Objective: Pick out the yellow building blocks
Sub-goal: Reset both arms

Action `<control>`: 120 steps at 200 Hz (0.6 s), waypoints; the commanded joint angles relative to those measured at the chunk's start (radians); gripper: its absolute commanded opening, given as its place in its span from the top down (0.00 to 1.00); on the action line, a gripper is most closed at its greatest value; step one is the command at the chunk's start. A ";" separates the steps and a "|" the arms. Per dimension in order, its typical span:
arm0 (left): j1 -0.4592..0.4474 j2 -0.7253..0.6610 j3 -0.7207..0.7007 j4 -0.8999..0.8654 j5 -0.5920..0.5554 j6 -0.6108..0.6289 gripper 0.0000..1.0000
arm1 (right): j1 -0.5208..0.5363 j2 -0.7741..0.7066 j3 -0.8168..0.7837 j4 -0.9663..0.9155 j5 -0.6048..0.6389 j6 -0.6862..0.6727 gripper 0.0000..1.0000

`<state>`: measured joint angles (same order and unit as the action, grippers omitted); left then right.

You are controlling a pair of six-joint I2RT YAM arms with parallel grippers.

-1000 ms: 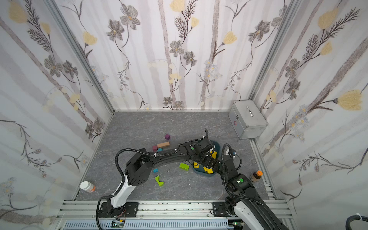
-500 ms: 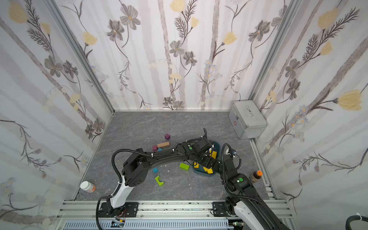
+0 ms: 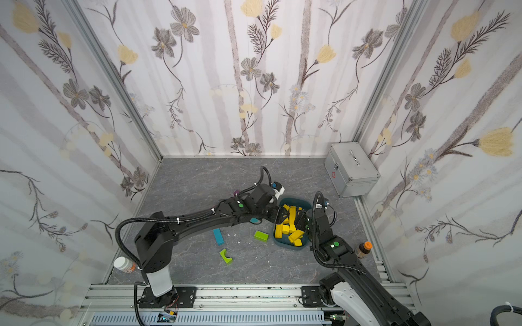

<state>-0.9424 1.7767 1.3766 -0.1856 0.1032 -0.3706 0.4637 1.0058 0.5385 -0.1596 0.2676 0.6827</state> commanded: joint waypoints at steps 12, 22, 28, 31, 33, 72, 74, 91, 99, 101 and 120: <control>0.110 -0.155 -0.131 0.129 -0.153 0.120 0.30 | -0.037 0.177 0.159 0.169 0.090 -0.145 0.43; 0.153 -0.211 -0.187 0.157 -0.177 0.136 0.30 | -0.054 0.235 0.199 0.170 0.086 -0.166 0.43; 0.182 -0.247 -0.231 0.186 -0.182 0.145 0.30 | -0.063 0.263 0.250 0.173 0.084 -0.178 0.43; 0.196 -0.265 -0.253 0.203 -0.183 0.150 0.30 | -0.068 0.276 0.260 0.177 0.084 -0.184 0.42; 0.207 -0.275 -0.269 0.213 -0.184 0.154 0.30 | -0.071 0.284 0.265 0.181 0.084 -0.189 0.42; 0.415 -0.505 -0.558 0.401 -0.284 0.235 0.28 | -0.168 0.357 0.267 0.290 0.143 -0.282 0.42; 0.427 -0.511 -0.570 0.409 -0.287 0.240 0.27 | -0.172 0.357 0.265 0.292 0.143 -0.284 0.42; 0.549 -0.587 -0.651 0.432 -0.310 0.264 0.24 | -0.238 0.336 0.230 0.350 0.155 -0.333 0.41; 0.610 -0.609 -0.679 0.434 -0.305 0.272 0.23 | -0.264 0.324 0.198 0.400 0.167 -0.370 0.41; 0.626 -0.614 -0.687 0.434 -0.304 0.273 0.22 | -0.270 0.320 0.179 0.411 0.172 -0.378 0.40; 0.751 -0.616 -0.753 0.470 -0.282 0.294 0.20 | -0.324 0.306 0.090 0.544 0.174 -0.475 0.39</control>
<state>-0.2993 1.1671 0.6857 0.1921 -0.1745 -0.1291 0.1818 1.3216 0.7025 0.1768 0.4068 0.3561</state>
